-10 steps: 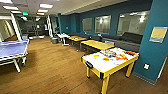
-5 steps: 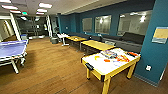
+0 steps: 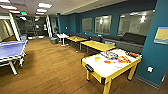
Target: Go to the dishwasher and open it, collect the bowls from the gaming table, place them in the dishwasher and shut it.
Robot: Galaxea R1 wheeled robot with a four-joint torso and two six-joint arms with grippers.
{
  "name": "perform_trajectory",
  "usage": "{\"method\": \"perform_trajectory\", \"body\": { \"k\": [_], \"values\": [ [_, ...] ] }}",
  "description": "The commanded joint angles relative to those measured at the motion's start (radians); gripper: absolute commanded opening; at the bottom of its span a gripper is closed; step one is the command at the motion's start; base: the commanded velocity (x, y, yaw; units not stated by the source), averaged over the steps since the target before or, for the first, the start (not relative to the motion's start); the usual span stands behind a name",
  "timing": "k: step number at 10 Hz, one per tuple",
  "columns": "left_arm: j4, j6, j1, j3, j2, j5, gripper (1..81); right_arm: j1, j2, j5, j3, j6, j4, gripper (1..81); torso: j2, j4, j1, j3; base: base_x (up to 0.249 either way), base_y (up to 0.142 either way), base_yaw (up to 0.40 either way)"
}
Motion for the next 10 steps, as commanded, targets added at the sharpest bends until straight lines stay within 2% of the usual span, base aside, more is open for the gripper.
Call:
{"method": "perform_trajectory", "body": {
  "k": [1,10],
  "values": [
    [0.006,0.001,-0.046,0.007,-0.001,0.048,81.1,0.047,0.008,-0.048,0.011,-0.003,-0.006,81.1,0.0,0.0,0.0,0.0,0.114,0.076,0.0],
    [0.006,0.001,-0.044,0.007,-0.003,0.048,81.1,0.047,0.009,-0.048,0.011,-0.001,0.001,81.1,0.0,0.0,0.0,0.0,0.114,0.075,0.0]
  ]
}}
